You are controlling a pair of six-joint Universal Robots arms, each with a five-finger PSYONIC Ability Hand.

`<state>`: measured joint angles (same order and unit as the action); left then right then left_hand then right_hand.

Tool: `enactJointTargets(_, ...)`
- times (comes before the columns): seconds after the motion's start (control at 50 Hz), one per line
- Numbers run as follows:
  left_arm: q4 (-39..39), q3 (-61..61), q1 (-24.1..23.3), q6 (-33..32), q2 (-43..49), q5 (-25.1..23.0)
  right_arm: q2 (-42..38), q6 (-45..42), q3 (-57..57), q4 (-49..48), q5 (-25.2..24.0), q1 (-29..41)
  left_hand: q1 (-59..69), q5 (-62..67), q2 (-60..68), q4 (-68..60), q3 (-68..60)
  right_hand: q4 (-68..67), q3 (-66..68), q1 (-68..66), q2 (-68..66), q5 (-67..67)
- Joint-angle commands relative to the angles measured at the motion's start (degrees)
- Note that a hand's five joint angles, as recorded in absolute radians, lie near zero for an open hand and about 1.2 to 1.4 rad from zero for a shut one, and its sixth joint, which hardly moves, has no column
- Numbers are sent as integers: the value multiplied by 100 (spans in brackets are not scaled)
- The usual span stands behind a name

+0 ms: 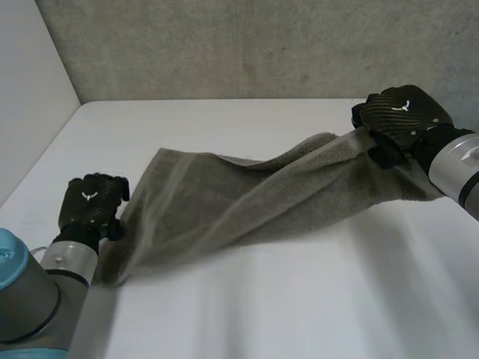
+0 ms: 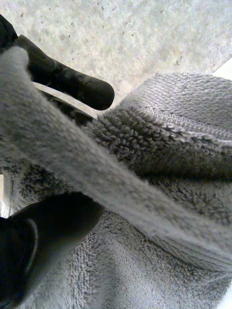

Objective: Fold the towel.

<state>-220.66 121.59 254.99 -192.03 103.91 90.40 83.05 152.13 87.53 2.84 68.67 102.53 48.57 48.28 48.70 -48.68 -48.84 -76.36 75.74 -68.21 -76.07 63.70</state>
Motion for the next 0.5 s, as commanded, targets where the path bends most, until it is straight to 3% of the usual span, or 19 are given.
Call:
enactJointTargets(0.02, 163, 40, -11, 8, 86, -119, -78, -8, 10, -38, 41, -13, -1227, -2197, -1240, 1238, 1254, -364, 426, -1179, -393, 630)
enactJointTargets(0.16, 542, 119, -20, -1, 51, -577, -298, -8, -8, -38, 85, -40, -1481, -2451, -1494, 1492, 1508, -364, 426, -1179, -393, 630)
enactJointTargets(0.32, 1709, 277, -55, 8, -704, -1138, -737, -8, 1, -56, 94, -5, -1632, -2603, -1645, 1643, 1659, -364, 426, -1179, -393, 630)
enactJointTargets(0.5, 1869, 523, -117, -63, -863, -1579, -1116, -16, -25, -100, 156, -13, -1851, -2821, -1864, 1862, 1878, -364, 426, -1179, -393, 630)
